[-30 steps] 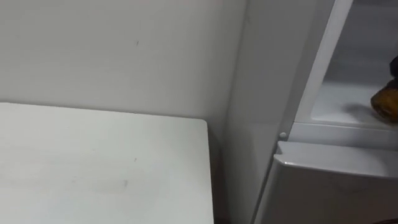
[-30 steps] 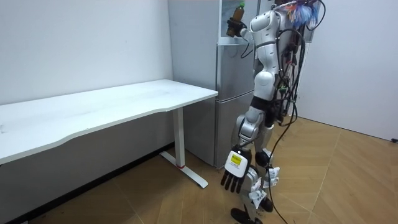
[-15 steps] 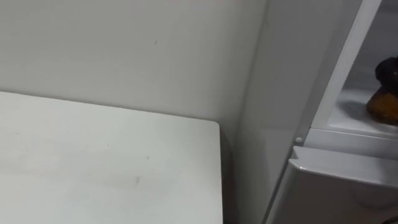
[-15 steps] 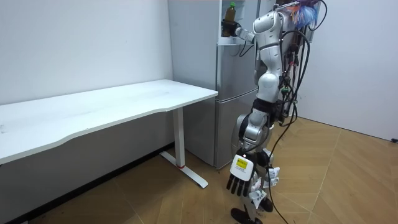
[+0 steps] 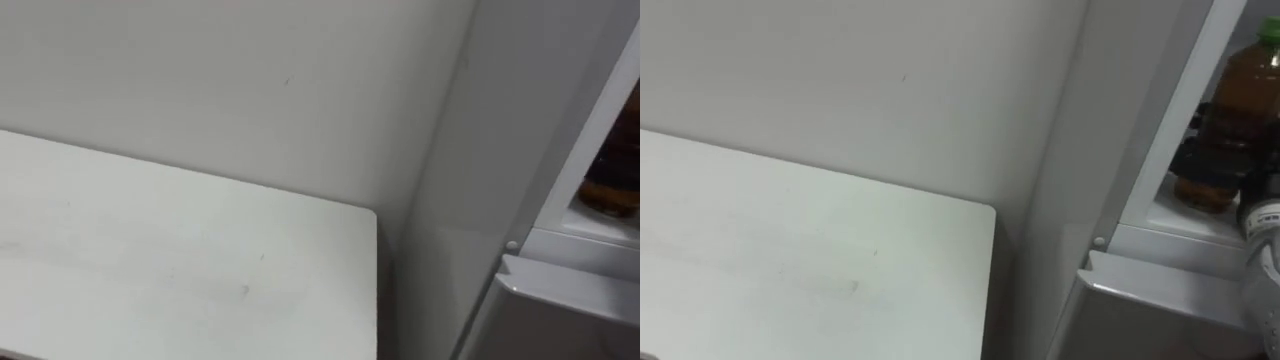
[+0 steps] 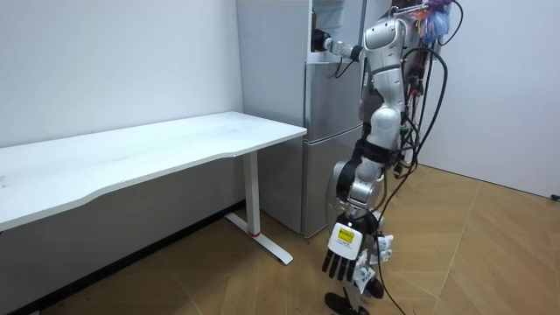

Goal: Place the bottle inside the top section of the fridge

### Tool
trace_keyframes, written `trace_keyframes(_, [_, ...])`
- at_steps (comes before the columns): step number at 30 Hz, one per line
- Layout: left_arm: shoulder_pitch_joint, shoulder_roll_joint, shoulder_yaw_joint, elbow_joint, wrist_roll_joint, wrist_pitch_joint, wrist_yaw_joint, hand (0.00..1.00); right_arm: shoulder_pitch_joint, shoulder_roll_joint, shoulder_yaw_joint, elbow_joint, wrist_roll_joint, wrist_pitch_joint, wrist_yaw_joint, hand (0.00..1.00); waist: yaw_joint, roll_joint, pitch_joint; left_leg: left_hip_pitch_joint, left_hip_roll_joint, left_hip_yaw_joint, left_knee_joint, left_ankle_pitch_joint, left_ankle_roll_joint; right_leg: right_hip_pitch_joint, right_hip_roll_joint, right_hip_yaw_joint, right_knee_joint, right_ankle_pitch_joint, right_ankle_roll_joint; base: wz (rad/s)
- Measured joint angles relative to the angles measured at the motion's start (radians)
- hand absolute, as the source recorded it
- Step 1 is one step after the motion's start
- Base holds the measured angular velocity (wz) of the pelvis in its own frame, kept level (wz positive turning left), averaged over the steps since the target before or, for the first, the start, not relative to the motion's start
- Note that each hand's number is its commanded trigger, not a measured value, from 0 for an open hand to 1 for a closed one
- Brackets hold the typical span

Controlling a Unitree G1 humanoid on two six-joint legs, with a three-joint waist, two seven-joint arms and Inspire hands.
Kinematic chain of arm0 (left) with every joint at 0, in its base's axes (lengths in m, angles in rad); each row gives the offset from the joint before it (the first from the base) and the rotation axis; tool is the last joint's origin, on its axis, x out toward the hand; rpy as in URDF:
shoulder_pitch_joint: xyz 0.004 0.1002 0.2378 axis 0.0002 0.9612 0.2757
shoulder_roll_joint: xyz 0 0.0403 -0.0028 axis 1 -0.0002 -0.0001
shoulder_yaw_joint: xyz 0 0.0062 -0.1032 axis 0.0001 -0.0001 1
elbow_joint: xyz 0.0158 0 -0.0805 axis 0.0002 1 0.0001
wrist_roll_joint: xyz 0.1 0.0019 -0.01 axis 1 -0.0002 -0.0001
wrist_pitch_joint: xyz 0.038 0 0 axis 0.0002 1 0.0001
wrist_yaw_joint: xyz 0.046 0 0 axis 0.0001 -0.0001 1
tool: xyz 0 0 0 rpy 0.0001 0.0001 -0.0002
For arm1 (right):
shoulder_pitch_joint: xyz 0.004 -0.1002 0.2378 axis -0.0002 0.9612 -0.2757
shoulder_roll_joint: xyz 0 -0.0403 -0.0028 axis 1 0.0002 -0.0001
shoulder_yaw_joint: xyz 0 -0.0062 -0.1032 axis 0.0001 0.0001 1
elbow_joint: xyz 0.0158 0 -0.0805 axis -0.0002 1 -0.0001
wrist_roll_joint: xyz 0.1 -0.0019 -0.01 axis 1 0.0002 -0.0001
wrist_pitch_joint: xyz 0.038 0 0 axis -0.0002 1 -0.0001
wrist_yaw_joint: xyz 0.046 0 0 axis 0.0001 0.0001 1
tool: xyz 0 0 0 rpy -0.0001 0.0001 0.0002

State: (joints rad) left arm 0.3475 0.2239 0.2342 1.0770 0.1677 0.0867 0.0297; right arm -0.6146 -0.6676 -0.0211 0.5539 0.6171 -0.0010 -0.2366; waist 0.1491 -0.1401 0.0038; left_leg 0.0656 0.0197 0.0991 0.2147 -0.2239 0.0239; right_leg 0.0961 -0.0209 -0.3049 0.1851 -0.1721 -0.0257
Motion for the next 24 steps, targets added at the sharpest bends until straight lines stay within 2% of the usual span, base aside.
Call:
trace_keyframes(10, [0.0, 0.012, 0.002, 0.005, 0.0, 0.003, -0.002, 0.0, -0.035, -0.008, 0.002, 0.104, 0.005, -0.001, 0.105, 0.0, 0.017, 0.001, -0.0021, 0.016, 0.0, -0.002, -0.001, 0.0, 0.0, 0.016, 0.001, -0.003, -0.001, 0.0, 0.0, 0.0])
trace_keyframes(24, [-0.001, 0.023, 0.001, 0.014, -0.001, 0.002, -0.003, 0.0, -0.035, -0.009, 0.001, 0.142, 0.005, -0.01, 0.153, 0.0, 0.023, -0.002, -0.0039, 0.034, 0.001, -0.004, -0.008, 0.001, -0.002, 0.031, 0.002, -0.015, -0.002, 0.0, 0.0, 0.0])
